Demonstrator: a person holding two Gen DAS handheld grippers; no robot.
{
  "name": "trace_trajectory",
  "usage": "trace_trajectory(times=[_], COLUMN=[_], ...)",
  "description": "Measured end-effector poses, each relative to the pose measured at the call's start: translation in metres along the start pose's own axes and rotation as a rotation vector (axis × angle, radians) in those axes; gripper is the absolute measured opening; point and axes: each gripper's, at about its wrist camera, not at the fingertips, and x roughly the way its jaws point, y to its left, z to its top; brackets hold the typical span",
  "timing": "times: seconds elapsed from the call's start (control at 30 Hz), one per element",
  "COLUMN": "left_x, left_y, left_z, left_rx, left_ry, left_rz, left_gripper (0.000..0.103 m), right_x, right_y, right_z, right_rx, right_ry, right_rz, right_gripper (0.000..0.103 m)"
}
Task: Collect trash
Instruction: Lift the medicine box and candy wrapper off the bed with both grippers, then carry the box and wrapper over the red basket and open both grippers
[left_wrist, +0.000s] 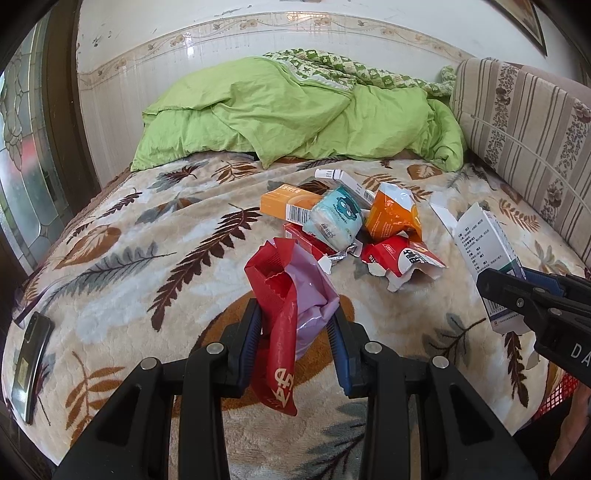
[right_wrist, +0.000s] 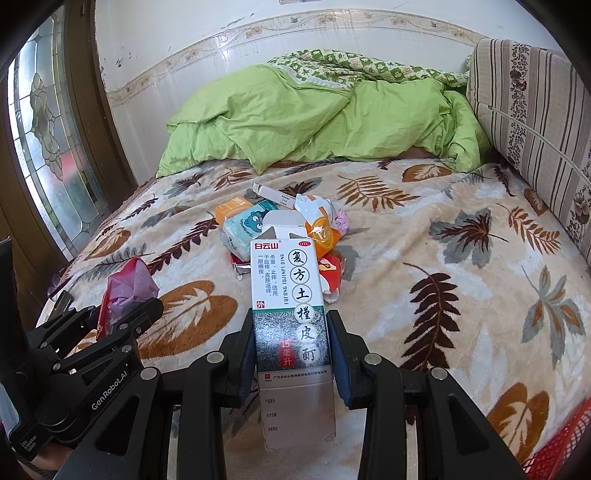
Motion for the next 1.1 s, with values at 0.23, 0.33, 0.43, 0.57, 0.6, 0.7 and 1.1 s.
trace_trajectory(times=[0.23,0.33,0.43,0.57,0.6,0.7,1.1], left_x=[-0.003,-0.009,-0.018,-0.033,-0.038,-0.050,-0.101], left_y=[0.003,0.002,-0.007,-0.022,-0.029,-0.049,-0.205], left_z=[0.004,0.005,0.005,0.008,0.009,0.011,0.005], left_rx=[-0.008,-0.003,0.028,0.071,0.077,0.108,0.324], left_ry=[-0.011,-0.020,-0.032,-0.046,-0.045,-0.039,0.024], left_rz=[-0.038,-0.106,-0.177,-0.274,-0.300,-0.368,-0.686], left_gripper=[0.034,0.034,0.034,0.034,0.034,0.034,0.034], right_x=[-0.005,-0.014,-0.031,-0.061,-0.068,-0.099,-0.227], right_y=[-0.005,-0.015,-0.024,-0.050,-0.056,-0.081,-0.216], right_z=[0.001,0.004,0.003,-0.004,-0.007,-0.018,-0.099], right_rx=[0.033,0.095,0.128,0.211,0.222,0.265,0.519], right_ry=[-0.008,-0.022,-0.052,-0.060,-0.063,-0.089,-0.150], right_rz=[0.008,0.030,0.032,0.056,0.052,0.022,-0.241], right_gripper=[0.038,0.038,0.038,0.038,0.038,0.038,0.038])
